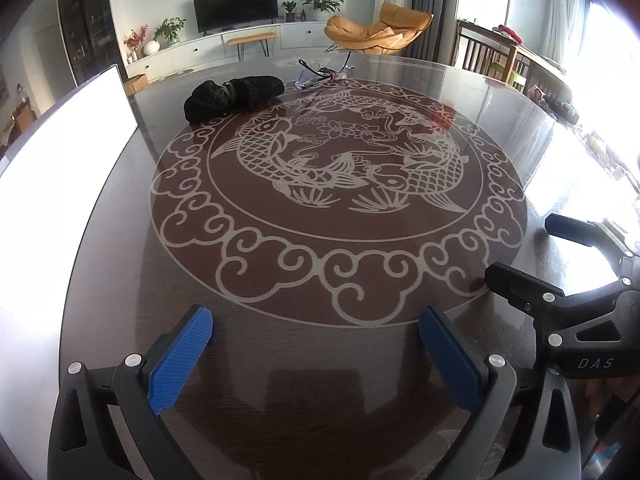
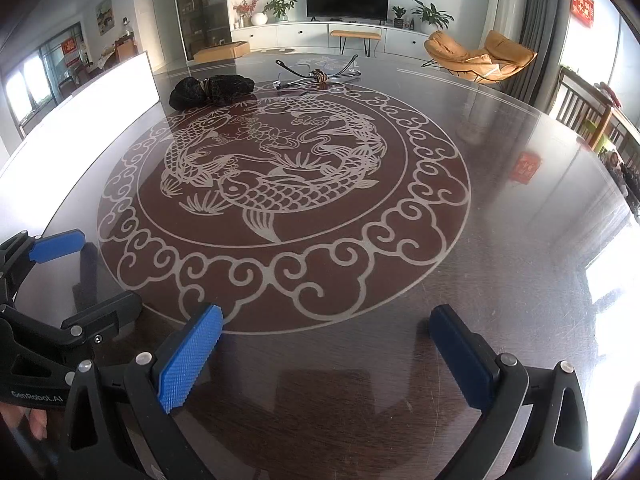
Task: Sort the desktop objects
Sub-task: 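Move both tools back over the table toward the remaining objects, then lower the left tool onto the black knit item and close it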
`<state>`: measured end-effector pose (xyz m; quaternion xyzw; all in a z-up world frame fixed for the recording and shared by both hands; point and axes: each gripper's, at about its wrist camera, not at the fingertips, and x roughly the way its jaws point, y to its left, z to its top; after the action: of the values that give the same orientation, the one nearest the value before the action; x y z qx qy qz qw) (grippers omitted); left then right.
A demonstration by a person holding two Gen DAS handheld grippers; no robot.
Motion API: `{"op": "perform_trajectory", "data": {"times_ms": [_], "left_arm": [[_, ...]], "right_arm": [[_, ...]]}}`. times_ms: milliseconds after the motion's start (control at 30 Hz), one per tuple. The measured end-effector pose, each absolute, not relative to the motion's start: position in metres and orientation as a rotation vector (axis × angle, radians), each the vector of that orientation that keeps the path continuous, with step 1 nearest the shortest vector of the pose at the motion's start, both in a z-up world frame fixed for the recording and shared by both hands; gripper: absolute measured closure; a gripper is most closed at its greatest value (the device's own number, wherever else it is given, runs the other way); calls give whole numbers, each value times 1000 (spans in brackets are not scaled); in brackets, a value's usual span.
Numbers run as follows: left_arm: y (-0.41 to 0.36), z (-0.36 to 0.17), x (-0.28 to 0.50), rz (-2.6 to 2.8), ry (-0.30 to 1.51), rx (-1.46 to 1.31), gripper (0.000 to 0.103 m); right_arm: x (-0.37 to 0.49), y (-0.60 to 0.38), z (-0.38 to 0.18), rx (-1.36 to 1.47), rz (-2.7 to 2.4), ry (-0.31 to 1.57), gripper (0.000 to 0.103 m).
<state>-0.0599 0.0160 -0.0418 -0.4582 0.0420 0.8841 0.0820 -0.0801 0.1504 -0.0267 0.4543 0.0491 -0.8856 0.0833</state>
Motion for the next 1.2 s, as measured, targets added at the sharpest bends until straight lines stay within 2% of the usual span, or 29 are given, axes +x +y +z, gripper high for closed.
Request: {"op": "perform_trajectory", "data": {"times_ms": [500, 700, 767, 900, 1067, 1200], "left_arm": [[15, -40, -59, 2630, 128, -1371, 0], [-1, -39, -112, 2594, 149, -1402, 0], [-12, -38, -140, 2618, 103, -1477, 0], [-41, -13, -191, 2635, -257, -1422, 0], [-52, 6, -252, 2770, -449, -1400, 0], [-53, -1, -283, 2849, -549, -1404, 0]], "right_arm": [[-80, 150, -27, 1356, -2644, 147, 0], [-80, 150, -27, 1356, -2644, 147, 0], [-80, 150, -27, 1356, -2644, 147, 0], [-80, 150, -27, 1356, -2644, 147, 0], [-80, 151, -27, 1356, -2644, 147, 0], [-80, 151, -27, 1356, -2644, 147, 0]]}}
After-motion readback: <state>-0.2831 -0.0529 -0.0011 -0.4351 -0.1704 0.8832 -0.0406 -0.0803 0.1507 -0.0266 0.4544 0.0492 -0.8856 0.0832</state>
